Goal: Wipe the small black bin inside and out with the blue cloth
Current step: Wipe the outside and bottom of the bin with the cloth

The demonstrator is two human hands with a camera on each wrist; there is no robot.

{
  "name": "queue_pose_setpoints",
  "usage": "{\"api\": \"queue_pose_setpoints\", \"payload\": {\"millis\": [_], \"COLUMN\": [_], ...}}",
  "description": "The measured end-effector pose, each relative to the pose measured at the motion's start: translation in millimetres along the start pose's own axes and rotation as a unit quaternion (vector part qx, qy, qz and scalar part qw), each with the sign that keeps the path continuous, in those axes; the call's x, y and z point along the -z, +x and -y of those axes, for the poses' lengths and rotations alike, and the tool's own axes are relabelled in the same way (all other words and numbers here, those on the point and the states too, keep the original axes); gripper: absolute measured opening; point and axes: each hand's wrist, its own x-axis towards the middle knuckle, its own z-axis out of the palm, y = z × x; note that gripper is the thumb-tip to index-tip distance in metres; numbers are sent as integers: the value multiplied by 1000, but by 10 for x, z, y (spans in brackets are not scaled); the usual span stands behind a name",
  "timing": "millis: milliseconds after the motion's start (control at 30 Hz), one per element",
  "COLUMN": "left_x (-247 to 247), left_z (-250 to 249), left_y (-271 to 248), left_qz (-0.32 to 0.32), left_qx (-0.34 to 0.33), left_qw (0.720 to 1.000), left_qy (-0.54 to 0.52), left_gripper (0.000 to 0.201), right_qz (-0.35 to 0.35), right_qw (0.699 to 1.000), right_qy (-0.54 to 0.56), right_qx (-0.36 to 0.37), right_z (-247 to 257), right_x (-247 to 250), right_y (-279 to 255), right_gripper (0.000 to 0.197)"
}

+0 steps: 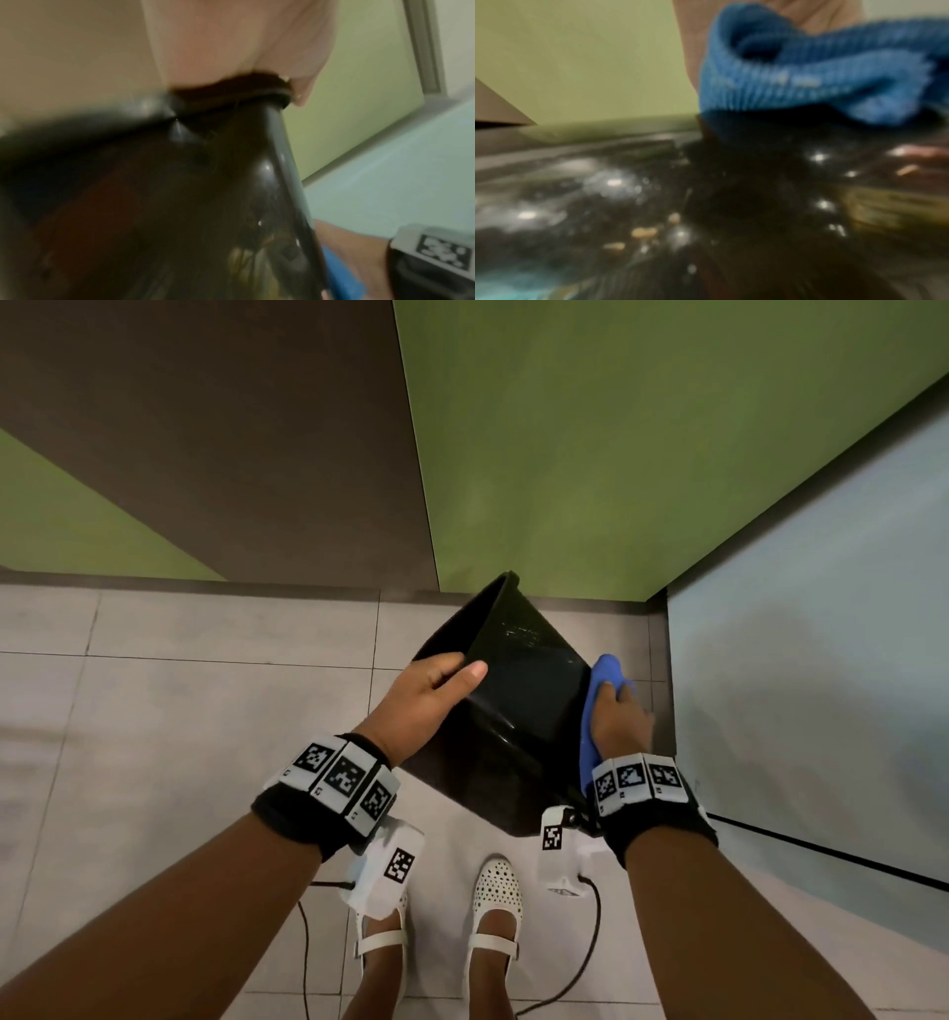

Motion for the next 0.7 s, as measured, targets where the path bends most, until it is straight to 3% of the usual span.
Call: {"api": "queue_pose_setpoints", "payload": {"millis": [33,133,233,400,467,633,700], "left_x": [22,100,89,76,33,-188,-248], "left_z": [-33,-106,-194,-69,84,259,297], "left_y": [-1,54,114,259,299,384,411], "left_qz": [54,119,117,37,25,-36,-28], "left_qx": [39,127,132,108,101,93,76], "left_qw": [998,985,984,993,994,992,994], "left_qy": [-11,-5,-15,-8,-30,-74,-72], "left_gripper": [20,46,46,65,72,50,49], "right_qz": [-24,-67,-102,-160,-144,-39,-15], "right_qw": [1000,997,994,985,986,961,951], "right_qy": [-4,19,32,-5,-25,-73,-102], "right_qx": [13,13,32,60,79,265,291], "right_z": [-5,-13,-62,-69,-49,174,299], "right_x": [5,-44,-146,-296,-384,-785,-882], "right_y": [6,-61,-162,-265,-324,-686,-681], "right_gripper": [51,52,55,55,56,60,57]}}
